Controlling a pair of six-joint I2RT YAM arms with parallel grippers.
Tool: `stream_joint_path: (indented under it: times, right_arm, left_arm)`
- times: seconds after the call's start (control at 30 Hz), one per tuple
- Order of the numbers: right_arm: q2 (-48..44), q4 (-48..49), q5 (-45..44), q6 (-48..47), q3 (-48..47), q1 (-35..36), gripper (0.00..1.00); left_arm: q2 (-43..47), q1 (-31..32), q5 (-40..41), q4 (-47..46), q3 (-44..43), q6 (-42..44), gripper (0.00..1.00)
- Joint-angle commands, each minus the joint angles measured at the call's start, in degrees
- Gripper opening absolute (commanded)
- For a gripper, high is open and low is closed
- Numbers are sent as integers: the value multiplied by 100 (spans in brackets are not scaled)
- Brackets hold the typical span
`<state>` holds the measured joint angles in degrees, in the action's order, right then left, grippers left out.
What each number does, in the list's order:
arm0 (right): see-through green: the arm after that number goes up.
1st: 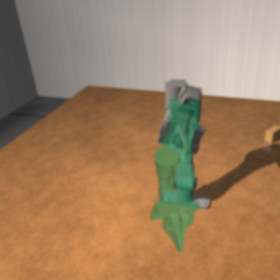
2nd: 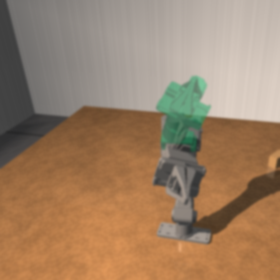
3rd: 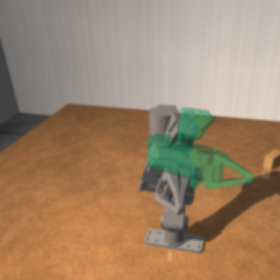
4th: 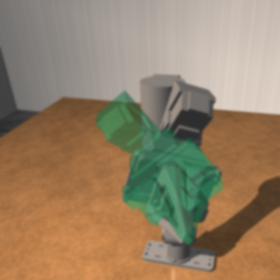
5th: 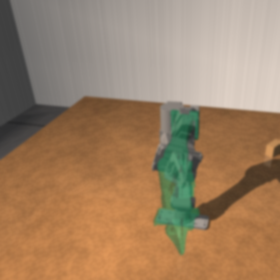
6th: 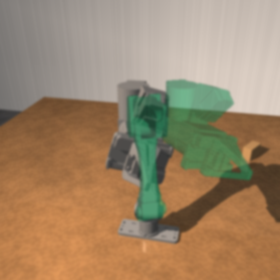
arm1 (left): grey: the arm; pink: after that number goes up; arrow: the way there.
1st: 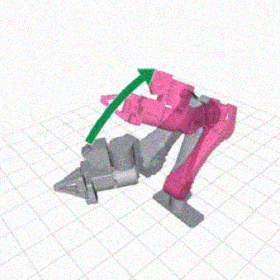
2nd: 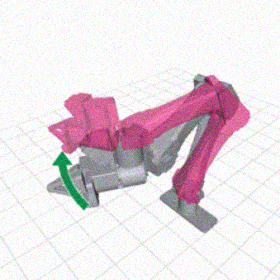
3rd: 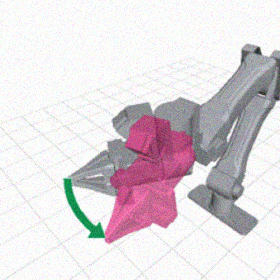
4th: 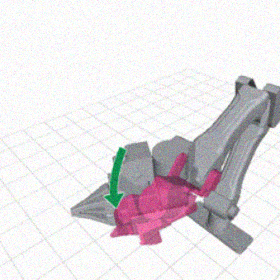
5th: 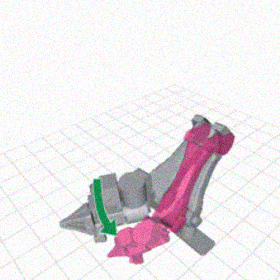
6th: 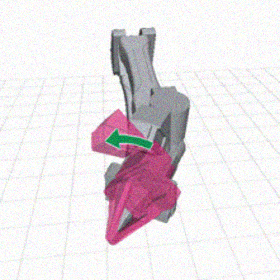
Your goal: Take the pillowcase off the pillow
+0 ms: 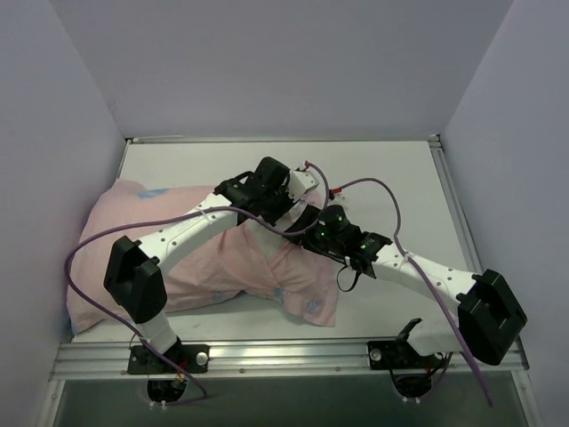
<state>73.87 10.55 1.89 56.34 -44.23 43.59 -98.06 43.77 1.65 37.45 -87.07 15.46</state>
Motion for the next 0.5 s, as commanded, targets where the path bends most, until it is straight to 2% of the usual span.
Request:
stream_joint_path:
  times: [0.0, 0.1, 0.13, 0.2, 0.23, 0.3, 0.33, 0.47]
  right_arm:
    - [347, 88, -295, -8, 11, 9, 45]
    - [322, 70, -251, -9, 186, -9, 43]
    - [304, 79, -251, 9, 247, -26, 34]
    - [260, 44, -251, 9, 379, -79, 24]
    - [234, 9, -251, -17, 406, -105, 14]
    - [68, -184, -93, -52, 502, -219, 7]
    - [-29, -254, -92, -87, 564, -263, 0]
    - [-539, -544, 100, -272, 959, -658, 0]
  left_arm:
    - [147, -88, 11, -335, -434, -140, 2]
    - [156, -333, -7, -335, -416, -175, 2]
    - [173, -386, 19, -352, -416, -175, 2]
    - [200, -527, 37, -431, -390, -140, 2]
    - [226, -571, 81, -449, -390, -123, 2]
    - [244, -728, 177, -484, -416, -27, 2]
    - [252, -782, 221, -493, -434, 9, 2]
    - [349, -1098, 327, -546, -504, 158, 2]
